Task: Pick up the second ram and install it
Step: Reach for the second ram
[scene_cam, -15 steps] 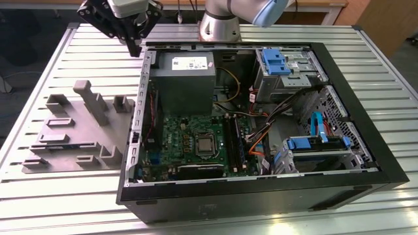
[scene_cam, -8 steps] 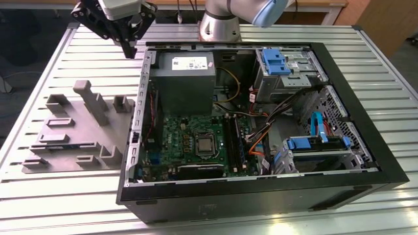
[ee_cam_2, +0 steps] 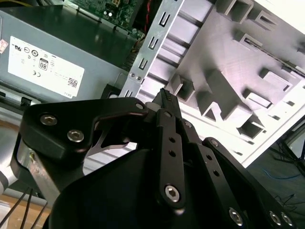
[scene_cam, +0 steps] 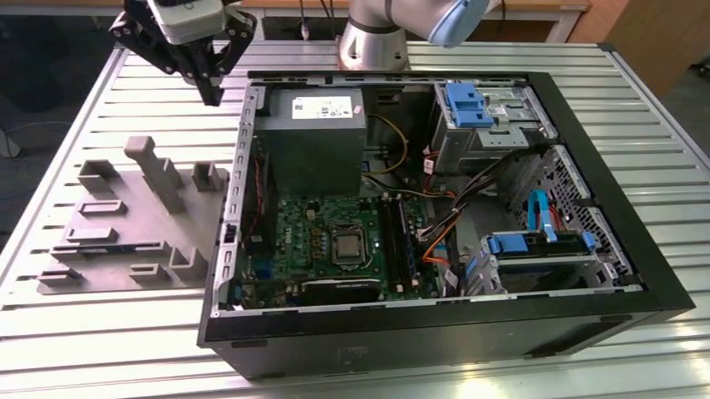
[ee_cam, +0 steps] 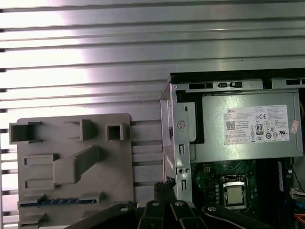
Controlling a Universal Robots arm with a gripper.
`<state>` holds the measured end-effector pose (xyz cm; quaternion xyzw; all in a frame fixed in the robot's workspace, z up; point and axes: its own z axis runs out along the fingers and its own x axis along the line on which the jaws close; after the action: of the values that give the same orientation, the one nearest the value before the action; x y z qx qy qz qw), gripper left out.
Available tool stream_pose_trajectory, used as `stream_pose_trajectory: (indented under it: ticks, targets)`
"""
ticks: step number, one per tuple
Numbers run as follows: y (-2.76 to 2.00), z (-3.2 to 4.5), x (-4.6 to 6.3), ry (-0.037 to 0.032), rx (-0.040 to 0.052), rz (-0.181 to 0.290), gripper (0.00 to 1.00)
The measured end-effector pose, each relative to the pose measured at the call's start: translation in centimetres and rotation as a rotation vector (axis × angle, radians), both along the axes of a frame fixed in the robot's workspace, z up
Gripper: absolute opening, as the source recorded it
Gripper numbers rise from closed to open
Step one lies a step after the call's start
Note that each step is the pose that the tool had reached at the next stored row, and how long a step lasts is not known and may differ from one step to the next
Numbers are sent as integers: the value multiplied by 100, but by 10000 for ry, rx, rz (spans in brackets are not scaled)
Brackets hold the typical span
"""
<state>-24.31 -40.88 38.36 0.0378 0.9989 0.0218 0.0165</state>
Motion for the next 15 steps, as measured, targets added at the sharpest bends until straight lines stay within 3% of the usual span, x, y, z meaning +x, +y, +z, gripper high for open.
stream_pose_trajectory:
  ticks: [15]
  targets:
    - [-122,-82,-199,0,0,0,11]
